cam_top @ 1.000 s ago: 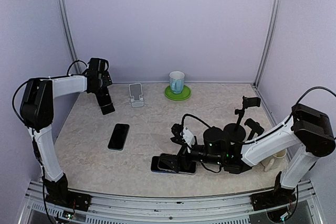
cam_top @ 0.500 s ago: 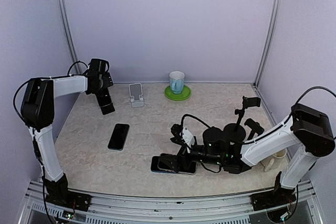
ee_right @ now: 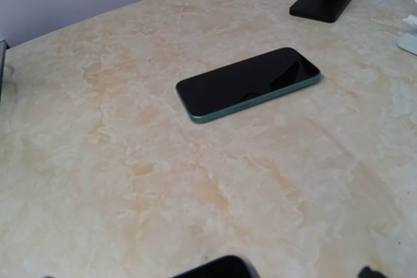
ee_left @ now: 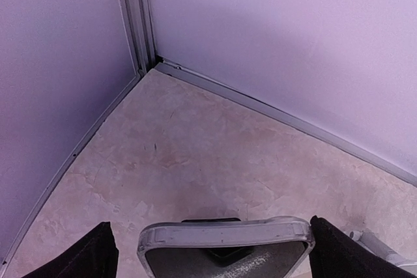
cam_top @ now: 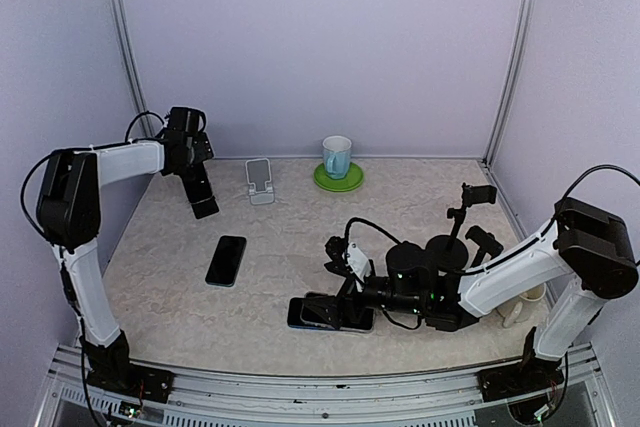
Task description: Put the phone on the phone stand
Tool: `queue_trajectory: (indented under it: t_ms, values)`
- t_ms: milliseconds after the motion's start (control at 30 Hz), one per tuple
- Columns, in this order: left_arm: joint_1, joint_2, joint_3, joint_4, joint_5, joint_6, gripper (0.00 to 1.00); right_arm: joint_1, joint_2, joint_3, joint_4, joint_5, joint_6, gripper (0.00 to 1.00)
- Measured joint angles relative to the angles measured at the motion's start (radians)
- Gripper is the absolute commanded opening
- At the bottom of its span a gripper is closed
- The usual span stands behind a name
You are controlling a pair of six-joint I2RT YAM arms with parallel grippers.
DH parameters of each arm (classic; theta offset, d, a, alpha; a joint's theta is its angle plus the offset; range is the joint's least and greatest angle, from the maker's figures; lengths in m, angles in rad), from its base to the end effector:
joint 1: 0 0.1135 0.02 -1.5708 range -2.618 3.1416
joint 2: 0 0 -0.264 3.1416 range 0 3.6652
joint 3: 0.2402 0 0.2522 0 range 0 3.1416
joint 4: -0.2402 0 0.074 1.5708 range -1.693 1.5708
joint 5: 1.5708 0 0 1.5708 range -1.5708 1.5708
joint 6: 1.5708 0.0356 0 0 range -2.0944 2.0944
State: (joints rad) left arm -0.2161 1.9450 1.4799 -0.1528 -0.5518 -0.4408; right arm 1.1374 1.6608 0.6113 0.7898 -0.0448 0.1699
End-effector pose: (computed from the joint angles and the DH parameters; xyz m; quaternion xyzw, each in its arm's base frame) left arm 0.4410 -0.0777 0.2426 -0.2200 0.8356 0.0868 0.4958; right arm 0.1345 0.2944 0.1658 -0.3807 0.6952 0.3847 0.4730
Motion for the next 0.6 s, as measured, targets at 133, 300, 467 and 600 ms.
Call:
queue_trajectory:
  t_ms: [133, 300, 467, 600]
  values:
    - [0.000, -0.071, -0.024, 0.003, -0.002, -0.007, 0.99, 0.000, 0.000, 0.000, 0.000, 0.000, 0.000, 1.00]
    - [0.000, -0.233, -0.117, 0.030, 0.009, -0.037, 0.99, 0.000, 0.000, 0.000, 0.000, 0.001, 0.001, 1.00]
    - [-0.029, -0.391, -0.237, 0.068, 0.021, -0.069, 0.99, 0.000, 0.000, 0.000, 0.000, 0.004, 0.004, 1.00]
    - [-0.090, -0.460, -0.307, 0.076, 0.021, -0.078, 0.99, 0.000, 0.000, 0.000, 0.000, 0.010, 0.007, 1.00]
